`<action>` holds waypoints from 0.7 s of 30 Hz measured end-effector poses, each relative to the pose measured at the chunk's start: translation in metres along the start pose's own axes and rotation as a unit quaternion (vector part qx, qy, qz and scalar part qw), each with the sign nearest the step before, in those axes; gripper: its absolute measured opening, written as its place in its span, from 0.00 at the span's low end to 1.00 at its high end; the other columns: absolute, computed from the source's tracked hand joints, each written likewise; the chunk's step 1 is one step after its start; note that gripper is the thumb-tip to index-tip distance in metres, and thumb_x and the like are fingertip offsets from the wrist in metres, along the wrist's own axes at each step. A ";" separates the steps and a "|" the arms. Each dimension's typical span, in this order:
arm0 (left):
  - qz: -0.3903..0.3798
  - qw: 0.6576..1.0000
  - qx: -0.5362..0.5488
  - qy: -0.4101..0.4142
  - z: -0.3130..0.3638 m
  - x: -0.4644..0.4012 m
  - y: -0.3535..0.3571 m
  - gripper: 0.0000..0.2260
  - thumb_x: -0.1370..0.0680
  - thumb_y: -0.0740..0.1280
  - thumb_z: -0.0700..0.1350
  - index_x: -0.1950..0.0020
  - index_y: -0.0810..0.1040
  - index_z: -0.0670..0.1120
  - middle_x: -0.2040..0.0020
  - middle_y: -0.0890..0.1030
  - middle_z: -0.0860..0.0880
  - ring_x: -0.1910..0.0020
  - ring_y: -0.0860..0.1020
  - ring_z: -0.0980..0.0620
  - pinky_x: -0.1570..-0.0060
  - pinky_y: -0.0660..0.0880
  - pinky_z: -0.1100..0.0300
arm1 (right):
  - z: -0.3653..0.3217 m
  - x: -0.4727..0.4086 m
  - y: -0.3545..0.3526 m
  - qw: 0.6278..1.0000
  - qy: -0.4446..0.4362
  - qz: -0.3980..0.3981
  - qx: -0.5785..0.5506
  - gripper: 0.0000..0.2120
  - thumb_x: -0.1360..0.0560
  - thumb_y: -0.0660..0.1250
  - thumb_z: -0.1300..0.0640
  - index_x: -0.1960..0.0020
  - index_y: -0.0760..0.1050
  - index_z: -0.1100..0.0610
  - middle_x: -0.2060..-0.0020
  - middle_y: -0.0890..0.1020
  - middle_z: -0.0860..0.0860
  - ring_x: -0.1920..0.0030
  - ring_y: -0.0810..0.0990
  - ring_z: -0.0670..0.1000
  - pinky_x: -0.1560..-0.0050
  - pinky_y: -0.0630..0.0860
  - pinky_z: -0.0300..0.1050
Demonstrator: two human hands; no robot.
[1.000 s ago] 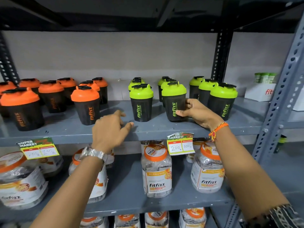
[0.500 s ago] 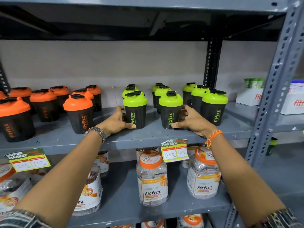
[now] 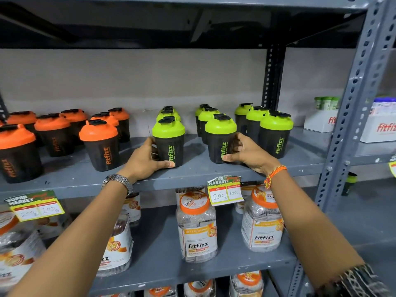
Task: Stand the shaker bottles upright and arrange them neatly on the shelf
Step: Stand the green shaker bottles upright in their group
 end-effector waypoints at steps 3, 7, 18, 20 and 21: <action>-0.022 0.999 0.034 -0.011 0.000 0.002 0.001 0.36 0.35 0.83 0.48 0.33 0.70 0.49 0.43 0.82 0.52 0.44 0.82 0.53 0.37 0.77 0.49 | 0.000 0.000 0.001 1.000 -0.001 0.011 0.017 0.34 0.31 0.78 0.69 0.29 0.69 0.60 0.38 0.82 0.56 0.38 0.82 0.52 0.35 0.79 0.54; -0.024 0.996 0.078 -0.026 -0.005 0.007 -0.003 0.32 0.32 0.81 0.41 0.32 0.71 0.44 0.41 0.83 0.44 0.40 0.82 0.47 0.33 0.76 0.43 | 0.000 0.002 -0.001 0.999 -0.004 0.034 0.033 0.34 0.32 0.79 0.67 0.31 0.70 0.59 0.39 0.83 0.56 0.38 0.82 0.53 0.36 0.79 0.56; -0.016 0.998 0.053 -0.030 -0.003 0.013 -0.003 0.31 0.31 0.80 0.44 0.32 0.71 0.45 0.39 0.83 0.44 0.40 0.81 0.46 0.33 0.75 0.43 | -0.005 0.008 0.002 0.998 -0.002 0.036 0.045 0.34 0.31 0.78 0.69 0.28 0.69 0.61 0.37 0.82 0.57 0.37 0.81 0.54 0.33 0.77 0.56; -0.017 0.998 0.051 -0.029 -0.003 0.013 -0.004 0.31 0.31 0.80 0.45 0.32 0.71 0.45 0.39 0.83 0.44 0.40 0.81 0.46 0.33 0.75 0.43 | -0.005 0.007 0.002 0.999 -0.002 0.032 0.041 0.34 0.31 0.77 0.69 0.29 0.69 0.61 0.37 0.82 0.57 0.38 0.82 0.53 0.34 0.78 0.54; -0.018 0.998 0.051 -0.029 -0.003 0.013 -0.004 0.31 0.31 0.80 0.45 0.32 0.71 0.45 0.39 0.82 0.44 0.40 0.81 0.46 0.33 0.75 0.43 | -0.005 0.008 0.002 0.999 -0.001 0.032 0.039 0.33 0.30 0.77 0.69 0.29 0.68 0.60 0.38 0.82 0.56 0.38 0.82 0.52 0.35 0.79 0.52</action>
Point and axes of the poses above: each hand's wrist, its own x-axis away from the middle knuckle, its own y-axis out of the palm, z = x × y, the point moved 5 cm from there along -x, towards the middle knuckle
